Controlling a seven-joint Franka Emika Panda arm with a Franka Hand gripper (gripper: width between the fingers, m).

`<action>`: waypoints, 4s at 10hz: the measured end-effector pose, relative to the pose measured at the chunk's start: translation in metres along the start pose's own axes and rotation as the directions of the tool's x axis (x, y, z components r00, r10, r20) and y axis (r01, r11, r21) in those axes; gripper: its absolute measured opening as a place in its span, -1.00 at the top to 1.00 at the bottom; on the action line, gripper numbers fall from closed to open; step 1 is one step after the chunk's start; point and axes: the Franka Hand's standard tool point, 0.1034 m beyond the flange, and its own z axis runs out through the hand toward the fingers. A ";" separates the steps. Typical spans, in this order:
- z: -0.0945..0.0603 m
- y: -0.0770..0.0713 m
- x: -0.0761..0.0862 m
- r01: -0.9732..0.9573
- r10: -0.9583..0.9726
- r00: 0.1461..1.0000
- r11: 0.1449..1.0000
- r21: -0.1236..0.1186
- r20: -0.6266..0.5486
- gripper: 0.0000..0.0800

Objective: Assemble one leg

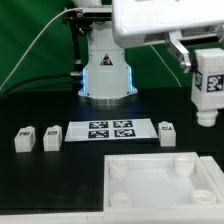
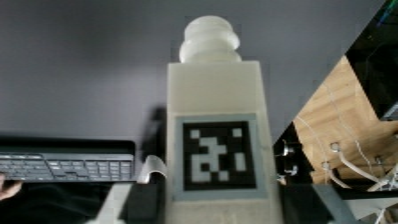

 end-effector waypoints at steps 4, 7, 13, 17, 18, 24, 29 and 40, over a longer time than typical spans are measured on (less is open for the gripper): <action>0.012 0.004 -0.010 -0.002 0.002 1.000 1.000 -0.004 0.023 0.27; 0.041 -0.001 -0.064 0.003 -0.003 1.000 1.000 -0.001 0.000 0.27; 0.067 -0.001 -0.078 -0.020 0.020 0.998 1.000 -0.001 0.055 0.27; 0.074 -0.002 -0.073 -0.022 0.022 0.999 1.000 0.001 0.044 0.27; 0.078 -0.003 -0.077 -0.022 0.021 0.999 1.000 0.001 0.048 0.27; 0.086 -0.004 -0.089 -0.064 0.064 0.998 0.998 -0.023 0.012 0.27; 0.087 -0.003 -0.092 -0.086 0.088 0.994 0.996 -0.030 0.065 0.26; 0.085 -0.004 -0.083 -0.102 0.102 0.974 0.995 -0.013 0.201 -0.62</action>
Offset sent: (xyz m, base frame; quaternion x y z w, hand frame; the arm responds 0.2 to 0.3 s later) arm 0.0000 0.0000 0.0000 0.0000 0.0000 0.0000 1.0000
